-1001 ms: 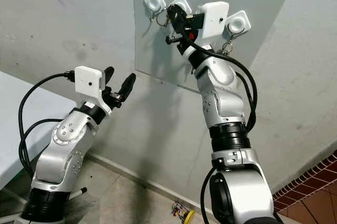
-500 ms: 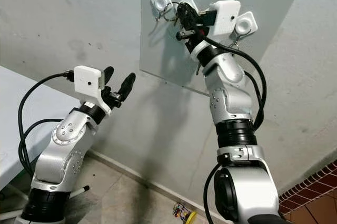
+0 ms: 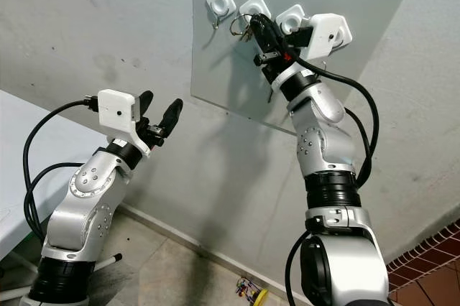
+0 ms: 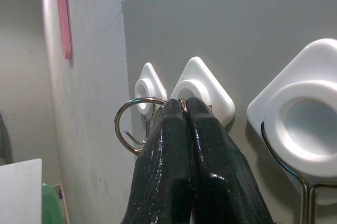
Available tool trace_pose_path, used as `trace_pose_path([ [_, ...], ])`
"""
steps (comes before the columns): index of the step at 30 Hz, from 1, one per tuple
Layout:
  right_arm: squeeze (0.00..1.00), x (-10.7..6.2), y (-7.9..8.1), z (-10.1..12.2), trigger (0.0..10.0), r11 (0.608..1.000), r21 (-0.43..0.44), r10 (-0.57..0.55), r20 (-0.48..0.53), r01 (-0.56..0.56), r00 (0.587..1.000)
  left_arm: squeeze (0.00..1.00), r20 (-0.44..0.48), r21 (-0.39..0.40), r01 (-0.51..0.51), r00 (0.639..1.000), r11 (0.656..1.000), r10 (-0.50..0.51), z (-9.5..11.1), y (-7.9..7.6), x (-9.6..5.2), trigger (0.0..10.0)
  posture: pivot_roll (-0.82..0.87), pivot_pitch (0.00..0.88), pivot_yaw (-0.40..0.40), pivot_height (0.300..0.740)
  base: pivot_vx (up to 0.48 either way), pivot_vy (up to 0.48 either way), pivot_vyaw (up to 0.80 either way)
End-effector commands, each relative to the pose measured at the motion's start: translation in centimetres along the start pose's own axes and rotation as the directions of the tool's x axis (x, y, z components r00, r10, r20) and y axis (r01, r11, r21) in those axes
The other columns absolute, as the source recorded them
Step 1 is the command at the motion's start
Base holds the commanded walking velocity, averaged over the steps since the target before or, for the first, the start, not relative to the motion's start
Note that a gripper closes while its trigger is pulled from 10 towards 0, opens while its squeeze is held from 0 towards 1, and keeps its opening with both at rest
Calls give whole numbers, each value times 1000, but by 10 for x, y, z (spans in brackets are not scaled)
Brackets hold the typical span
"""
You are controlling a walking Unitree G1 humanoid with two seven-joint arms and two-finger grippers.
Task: Hang keys on a hook
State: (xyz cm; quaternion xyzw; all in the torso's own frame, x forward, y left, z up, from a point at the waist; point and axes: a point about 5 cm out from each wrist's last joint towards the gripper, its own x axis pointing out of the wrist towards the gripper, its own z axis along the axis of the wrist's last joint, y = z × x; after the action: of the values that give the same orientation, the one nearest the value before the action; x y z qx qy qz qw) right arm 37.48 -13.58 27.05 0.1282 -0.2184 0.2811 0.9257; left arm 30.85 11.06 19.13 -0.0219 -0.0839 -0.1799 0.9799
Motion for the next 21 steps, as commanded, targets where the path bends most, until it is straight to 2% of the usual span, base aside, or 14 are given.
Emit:
trace_pose_path([
  [1, 0, -4, -7, 7, 10000, 1000, -2, -21, 20, 21, 1000, 0, 16, 1, 5, 1000, 1000, -5, 5, -2, 1, 10000, -89, 0, -86, 740, 0, 0, 0],
  [10, 0, -9, -9, 3, 10000, 999, 30, -13, 3, 13, 1000, 0, 19, -5, 0, 1000, 1000, 0, 7, -1, 1, 10000, -86, 0, -87, 740, 0, 0, 0],
  [21, 0, -16, -8, -1, 10000, 996, 85, 3, 45, -7, 999, 0, 23, -10, -7, 1000, 1000, 7, 8, 1, 1, 10000, -85, 0, -86, 740, 0, 0, 0],
])
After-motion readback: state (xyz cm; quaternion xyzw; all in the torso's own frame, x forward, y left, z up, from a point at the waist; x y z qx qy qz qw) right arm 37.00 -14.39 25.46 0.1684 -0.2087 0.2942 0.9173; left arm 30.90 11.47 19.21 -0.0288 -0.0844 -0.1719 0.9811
